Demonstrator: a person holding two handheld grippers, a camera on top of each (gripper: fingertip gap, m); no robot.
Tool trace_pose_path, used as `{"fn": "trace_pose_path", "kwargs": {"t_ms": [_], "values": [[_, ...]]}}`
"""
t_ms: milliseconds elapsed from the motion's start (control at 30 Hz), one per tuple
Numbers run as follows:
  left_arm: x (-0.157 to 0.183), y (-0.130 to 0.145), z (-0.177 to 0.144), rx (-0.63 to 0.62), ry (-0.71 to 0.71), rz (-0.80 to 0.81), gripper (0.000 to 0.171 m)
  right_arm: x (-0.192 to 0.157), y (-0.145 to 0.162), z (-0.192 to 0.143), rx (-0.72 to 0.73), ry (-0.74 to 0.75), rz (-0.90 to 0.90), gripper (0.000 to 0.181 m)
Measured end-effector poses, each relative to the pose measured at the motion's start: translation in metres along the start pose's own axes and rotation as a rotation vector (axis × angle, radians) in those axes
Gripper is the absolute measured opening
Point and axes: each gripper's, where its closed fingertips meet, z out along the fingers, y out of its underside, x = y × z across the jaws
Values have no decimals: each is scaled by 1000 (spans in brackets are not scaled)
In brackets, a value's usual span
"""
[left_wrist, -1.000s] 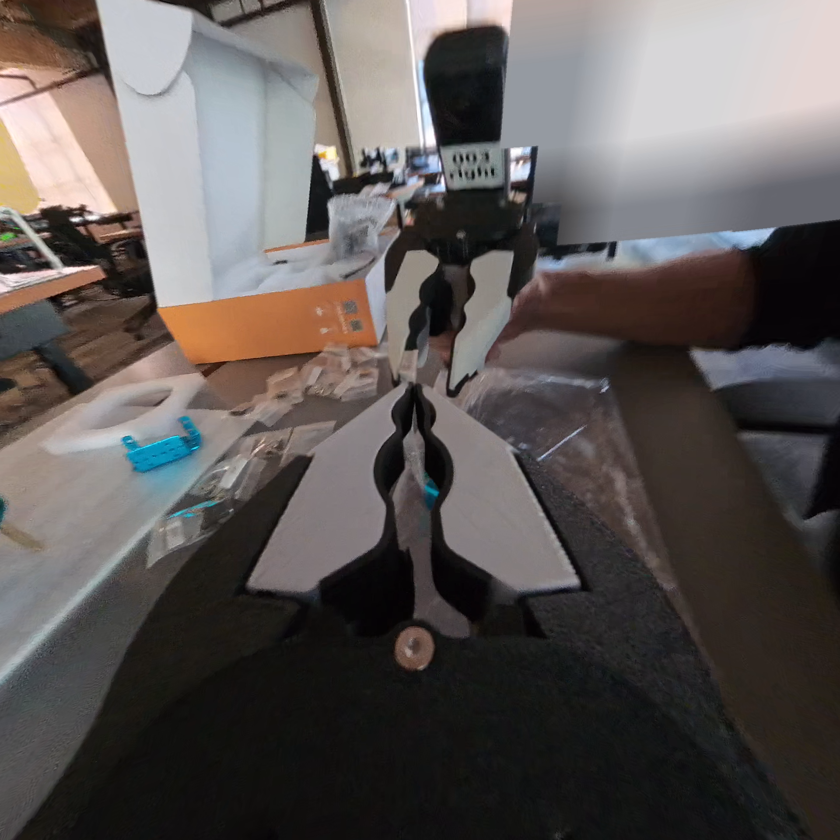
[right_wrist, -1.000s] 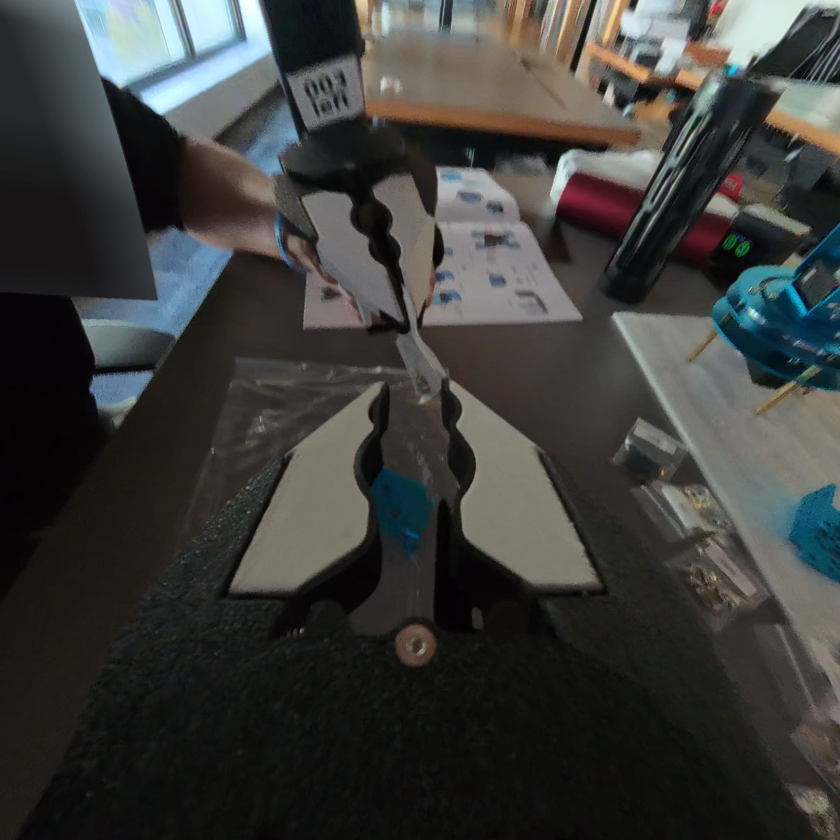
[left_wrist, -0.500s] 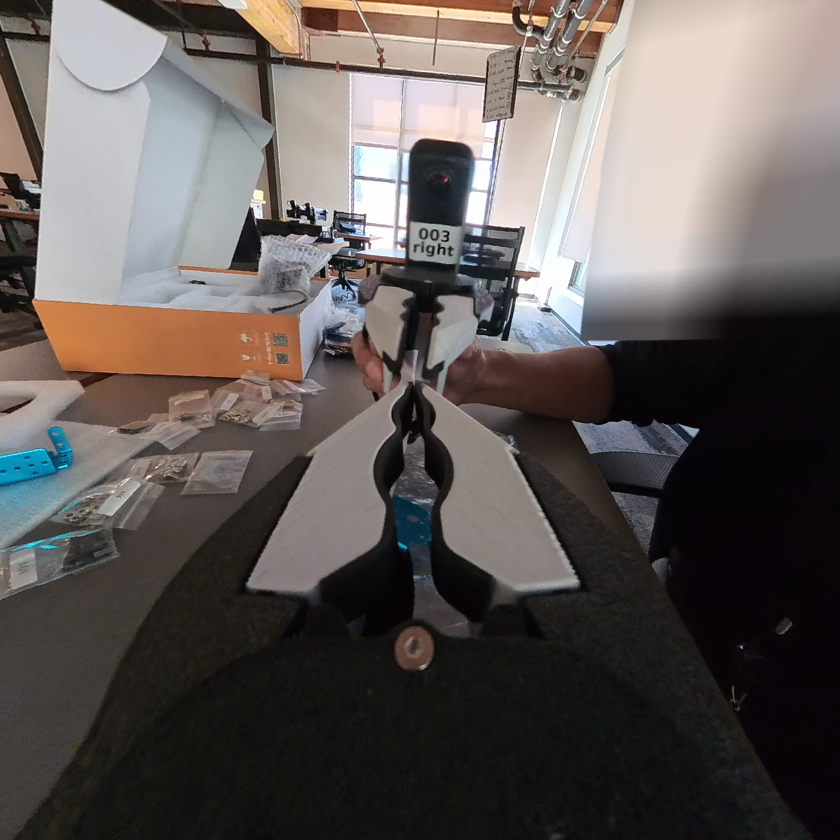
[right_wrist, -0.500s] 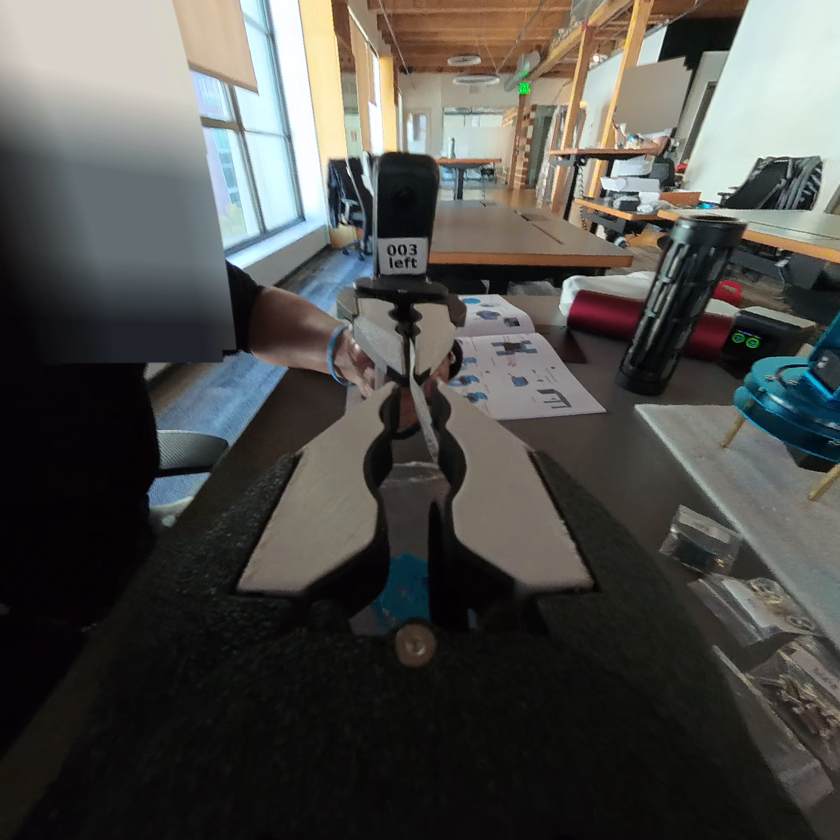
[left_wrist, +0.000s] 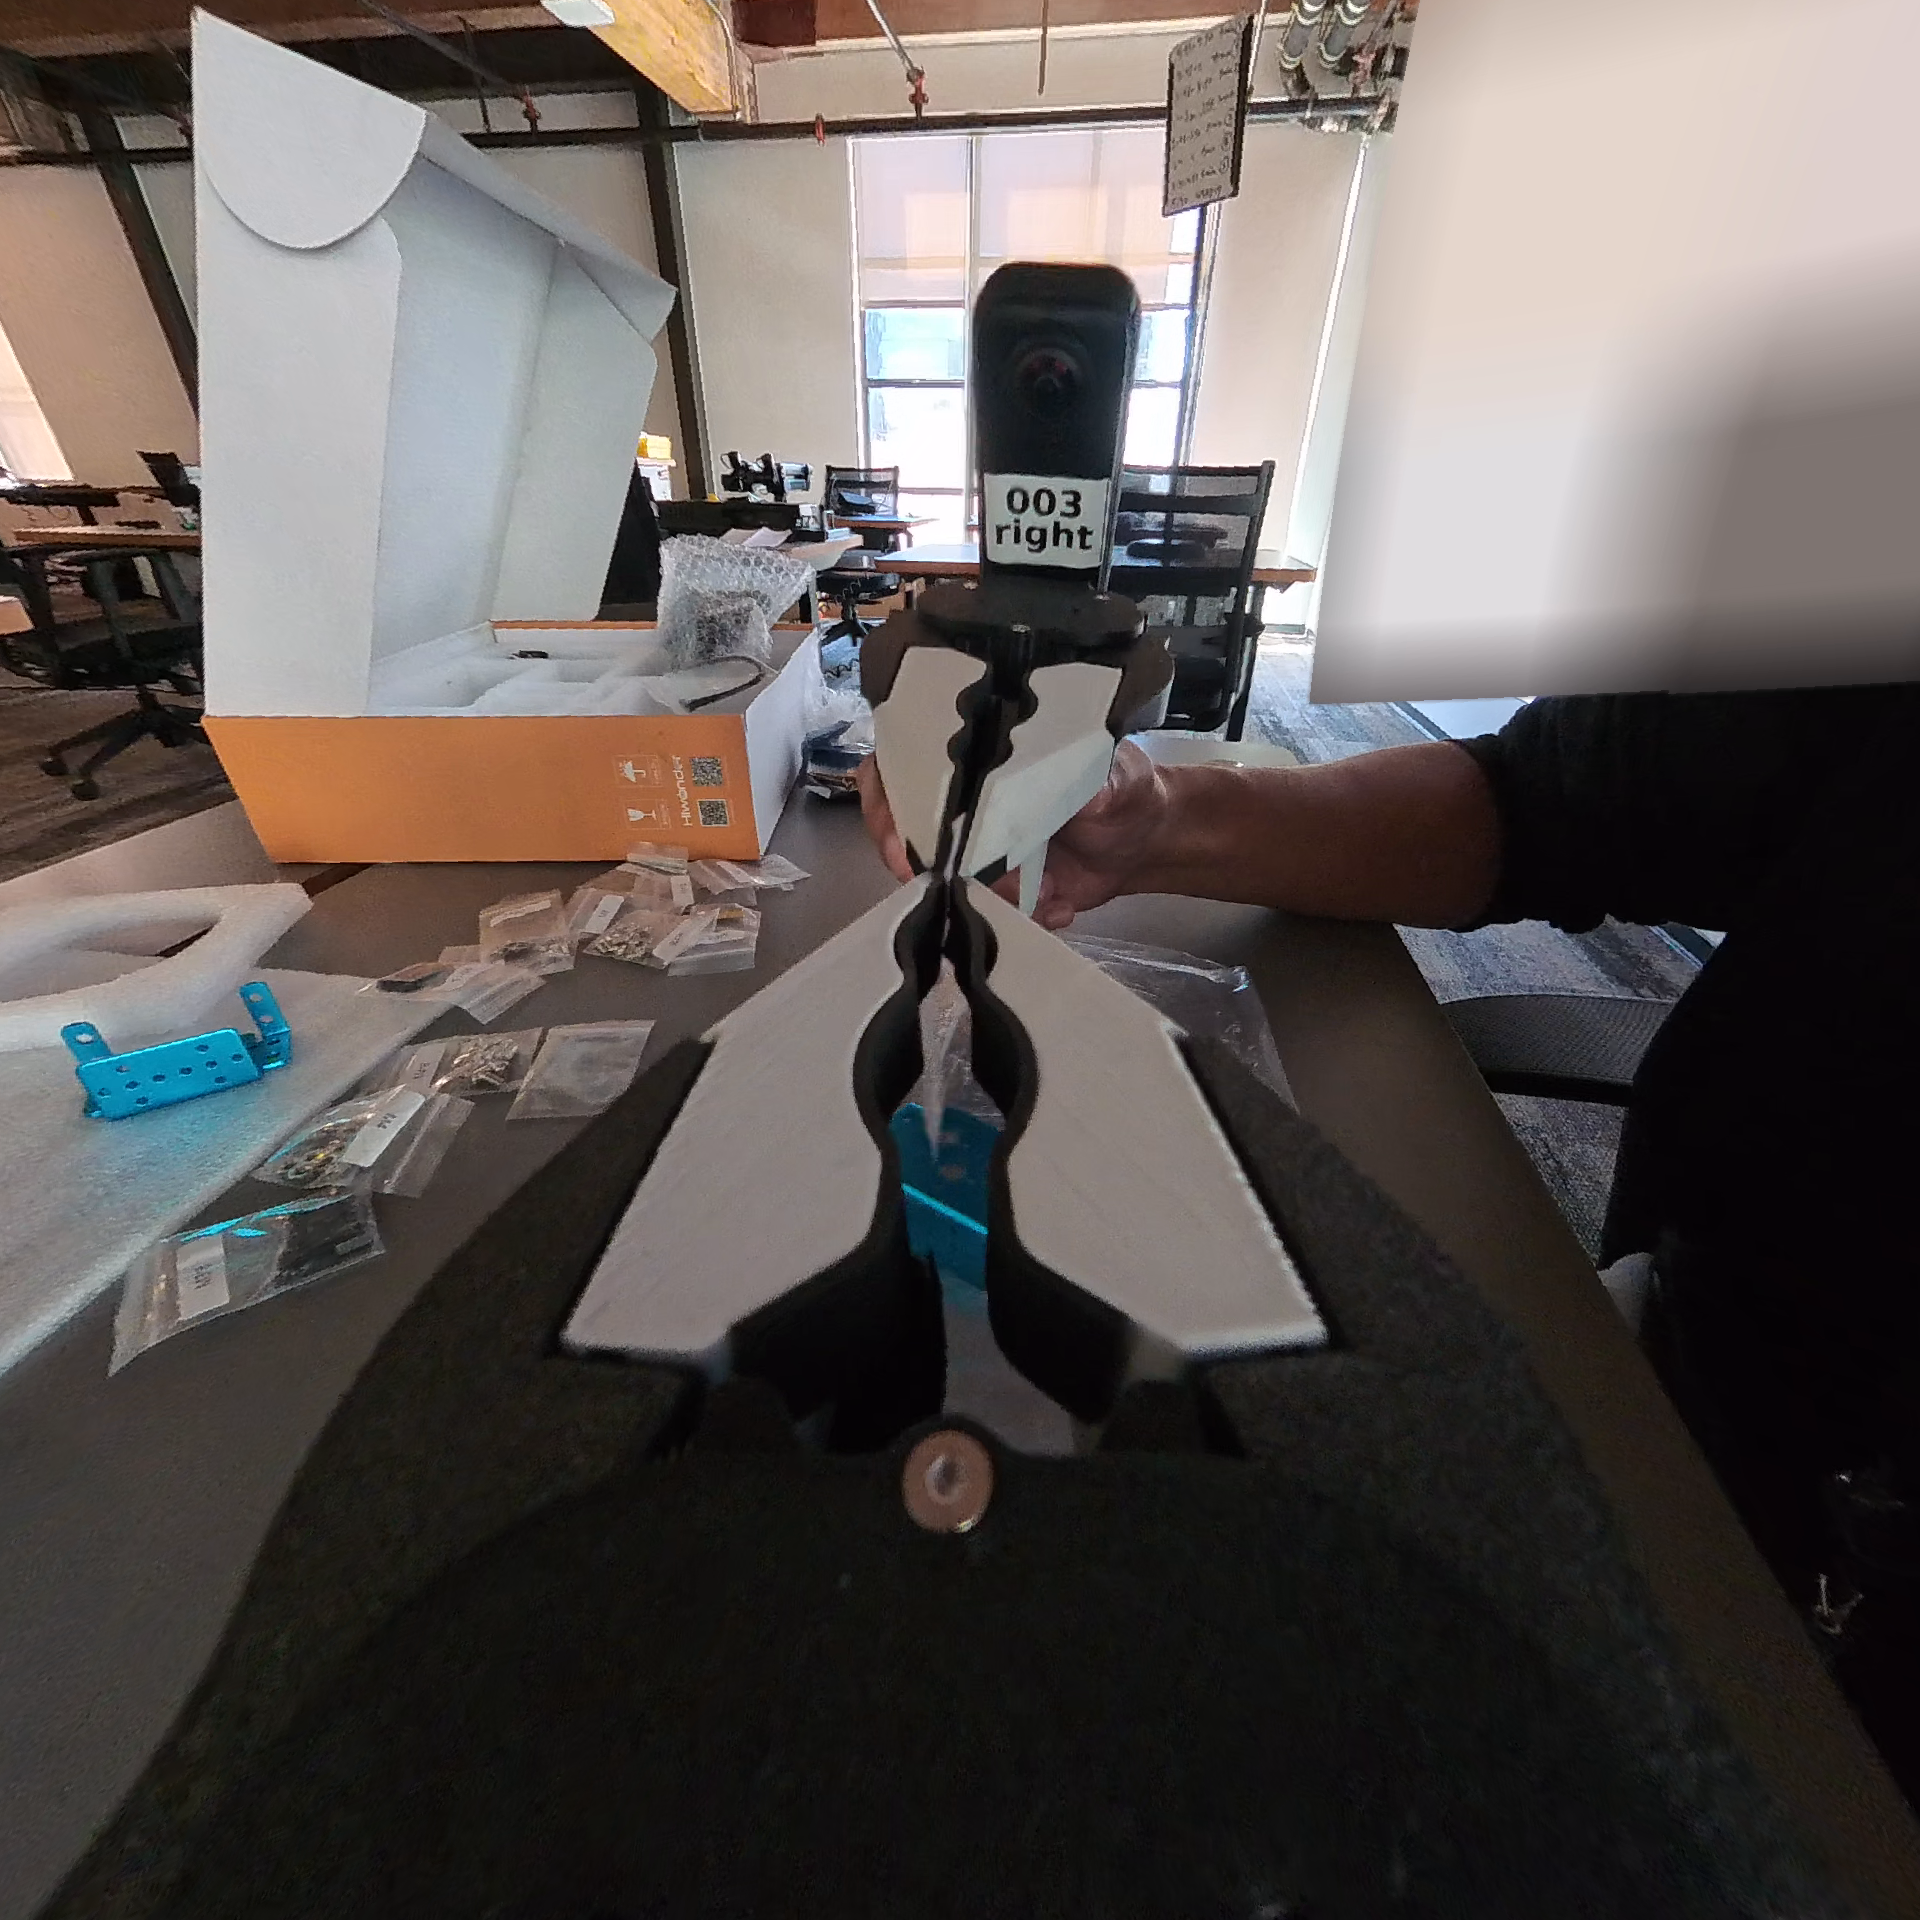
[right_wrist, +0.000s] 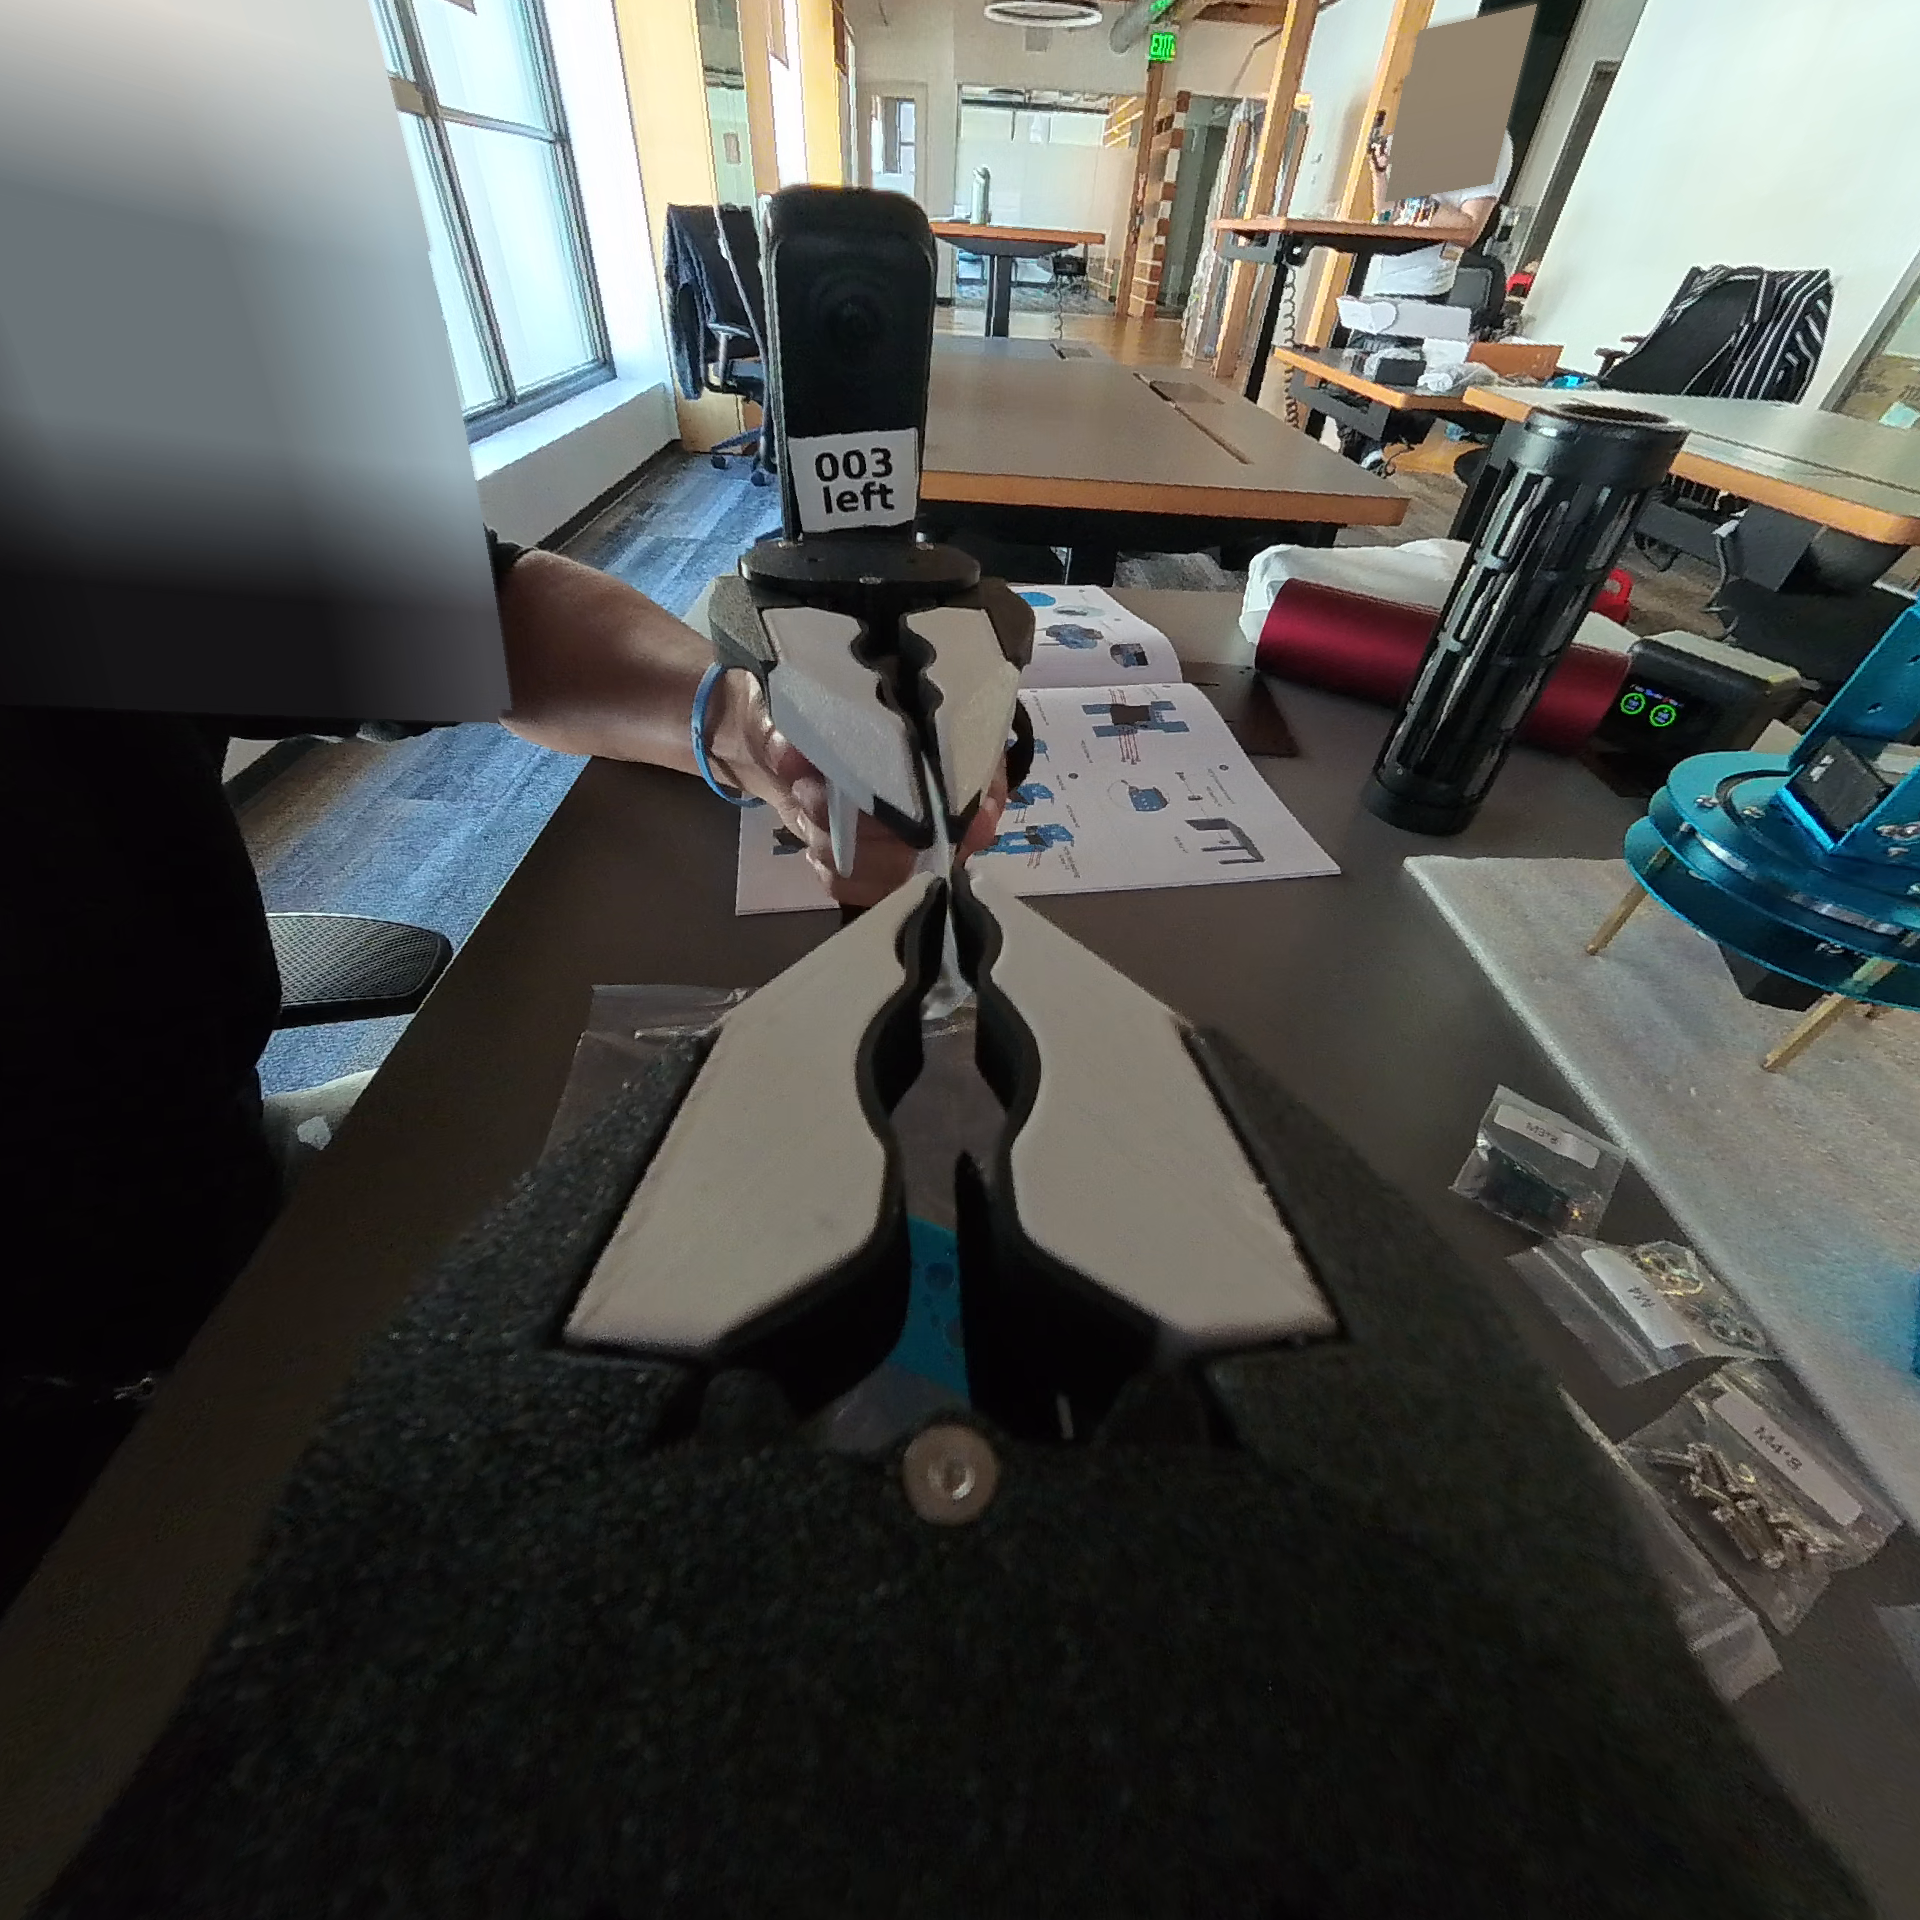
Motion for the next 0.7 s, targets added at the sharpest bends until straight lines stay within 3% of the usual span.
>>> {"fn": "trace_pose_path", "kwargs": {"t_ms": [200, 367, 700], "values": [[0, 3, 0, -15, -2, 14, 0, -1, 3, 1, -9, -15, 12, 1], [2, 4, 1, -15, 19, -2, 0, 5, -11, -8, 70, -26, 86, 19], [8, 8, 3, -34, 40, 8, 0, 6, -5, -3, 45, -12, 82, 27]]}}
